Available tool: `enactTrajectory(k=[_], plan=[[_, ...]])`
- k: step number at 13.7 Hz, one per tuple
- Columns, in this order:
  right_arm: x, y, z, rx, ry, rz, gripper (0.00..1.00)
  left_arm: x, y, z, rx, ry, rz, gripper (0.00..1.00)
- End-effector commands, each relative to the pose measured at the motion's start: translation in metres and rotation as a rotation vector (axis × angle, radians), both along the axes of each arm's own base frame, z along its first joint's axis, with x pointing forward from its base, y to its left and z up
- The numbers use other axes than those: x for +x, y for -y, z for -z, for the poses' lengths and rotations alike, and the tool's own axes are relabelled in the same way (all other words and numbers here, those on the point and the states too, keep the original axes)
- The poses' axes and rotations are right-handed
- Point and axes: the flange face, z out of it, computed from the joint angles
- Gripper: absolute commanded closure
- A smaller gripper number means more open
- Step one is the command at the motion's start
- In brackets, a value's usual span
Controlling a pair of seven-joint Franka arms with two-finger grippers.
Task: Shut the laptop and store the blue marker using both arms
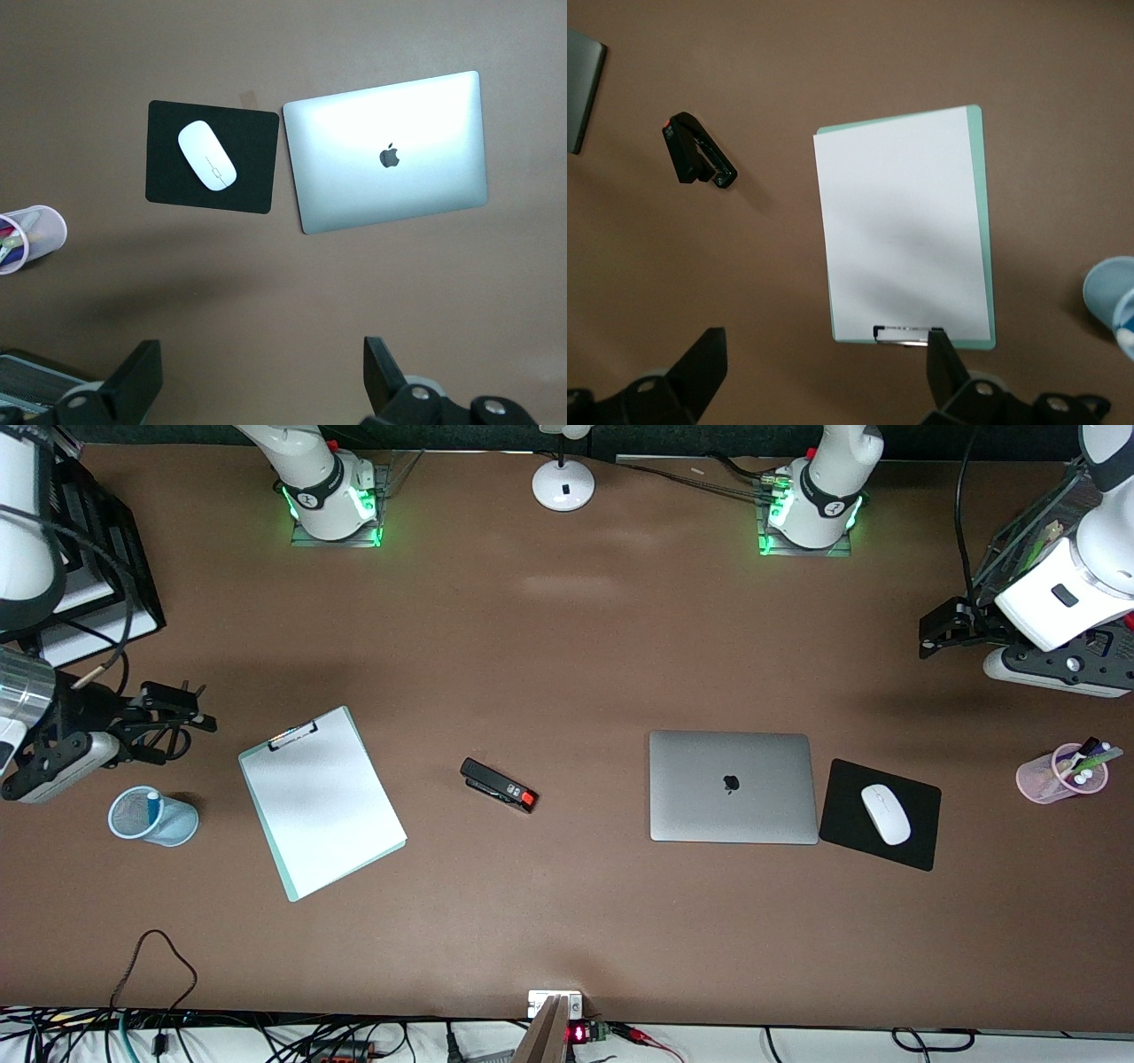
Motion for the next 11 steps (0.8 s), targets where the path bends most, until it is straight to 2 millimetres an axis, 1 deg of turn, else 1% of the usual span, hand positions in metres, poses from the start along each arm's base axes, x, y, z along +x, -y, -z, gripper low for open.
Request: enactTrajectory(k=[1,2,3,4,5,6,8,9,11], plan=[[-0.015,-0.014,-0.006,-0.063,-0.101,0.154,0.00,0.003,0.000,-0.005,-0.005,-0.001,0.000,0.00],[-0.021,-0.023,-0.011,-0.087,-0.133,0.199,0.00,0.003,0.000,-0.005,-0.003,-0.001,0.000,0.00],[-0.029,-0.031,-0.020,-0.122,-0.164,0.239,0.00,0.003,0.000,-0.005,-0.003,-0.001,0.000,0.00],[-0.038,-0.034,-0.032,-0.170,-0.180,0.281,0.00,0.005,0.001,-0.004,-0.003,0.001,0.001,0.00],[-0.047,-0.033,-0.048,-0.218,-0.173,0.300,0.00,0.004,0.001,-0.004,-0.003,-0.001,0.001,0.00],[-0.057,-0.026,-0.068,-0.270,-0.144,0.300,0.00,0.003,0.000,-0.005,-0.003,-0.001,0.001,0.00],[-0.066,-0.004,-0.096,-0.315,-0.082,0.323,0.00,0.003,-0.003,-0.005,-0.004,-0.007,-0.006,0.00],[-0.069,0.009,-0.104,-0.359,-0.064,0.334,0.00,0.003,-0.005,-0.004,-0.004,-0.008,-0.010,0.00],[-0.076,0.019,-0.116,-0.369,-0.055,0.379,0.00,0.003,-0.003,-0.005,-0.004,-0.005,-0.006,0.00]])
